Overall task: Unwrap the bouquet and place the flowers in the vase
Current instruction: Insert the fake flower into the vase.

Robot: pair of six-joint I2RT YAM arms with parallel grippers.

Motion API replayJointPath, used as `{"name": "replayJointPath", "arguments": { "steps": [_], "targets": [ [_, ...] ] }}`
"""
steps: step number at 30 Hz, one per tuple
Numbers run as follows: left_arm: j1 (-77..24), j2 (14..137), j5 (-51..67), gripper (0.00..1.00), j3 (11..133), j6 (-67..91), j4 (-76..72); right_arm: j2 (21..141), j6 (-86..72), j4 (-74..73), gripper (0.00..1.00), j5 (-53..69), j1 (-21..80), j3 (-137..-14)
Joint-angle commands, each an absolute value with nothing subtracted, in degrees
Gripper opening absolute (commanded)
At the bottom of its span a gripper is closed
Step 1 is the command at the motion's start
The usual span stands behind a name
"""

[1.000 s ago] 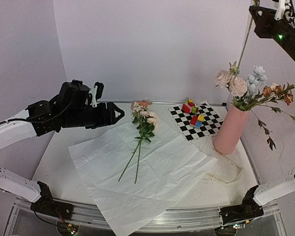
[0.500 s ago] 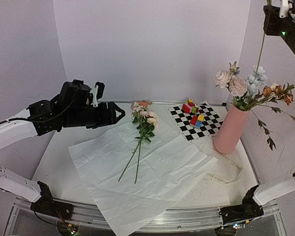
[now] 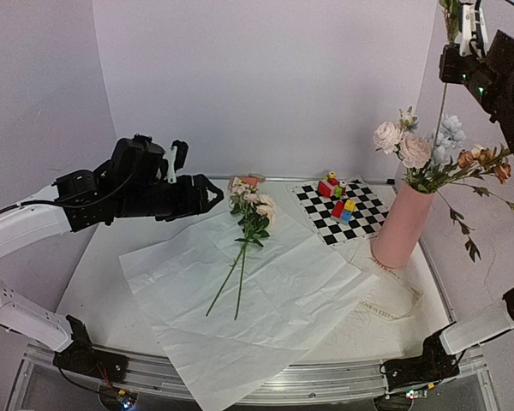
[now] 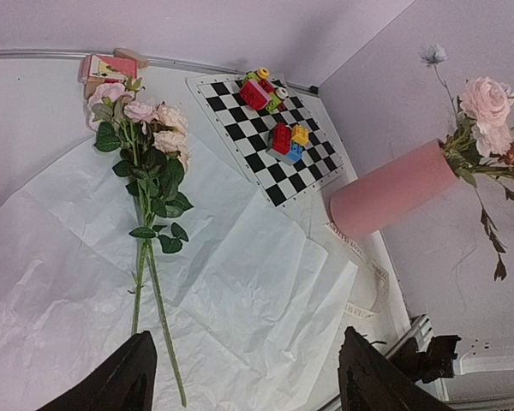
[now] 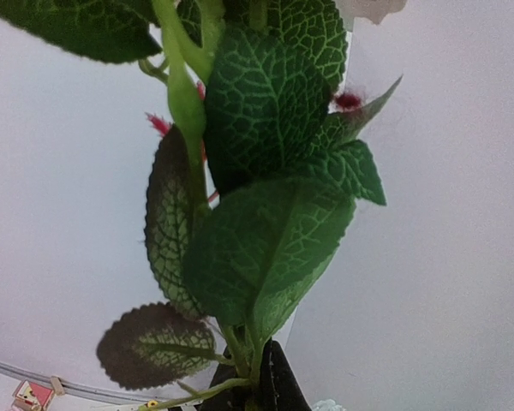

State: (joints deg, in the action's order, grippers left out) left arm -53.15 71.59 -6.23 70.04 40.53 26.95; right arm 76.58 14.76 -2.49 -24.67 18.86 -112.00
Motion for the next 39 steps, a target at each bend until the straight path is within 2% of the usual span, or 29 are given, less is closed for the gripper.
{"name": "replayJointPath", "arguments": {
  "steps": [1, 6, 24, 39],
  "targets": [
    [-53.18, 68.08, -8.41, 0.74, 70.5, 41.02, 25.36, 76.56, 8.02, 1.74, 0.0, -19.39, 14.74, -111.21],
    [-53.22, 69.02, -8.98, 0.74, 71.56, 40.7, 25.33, 77.05, 5.37, 1.81, 0.0, -15.86, 11.58, -108.82],
    [-53.17, 73.37, -7.99, 0.75, 74.06, 39.73, 25.31, 71.81, 5.96, 6.18, 0.0, -15.03, 8.83, -94.24],
    [-53.17, 74.23, -6.65, 0.75, 74.55, 39.48, 25.31, 60.74, 0.8, 19.92, 0.0, -14.68, 7.36, -69.87]
  ]
}}
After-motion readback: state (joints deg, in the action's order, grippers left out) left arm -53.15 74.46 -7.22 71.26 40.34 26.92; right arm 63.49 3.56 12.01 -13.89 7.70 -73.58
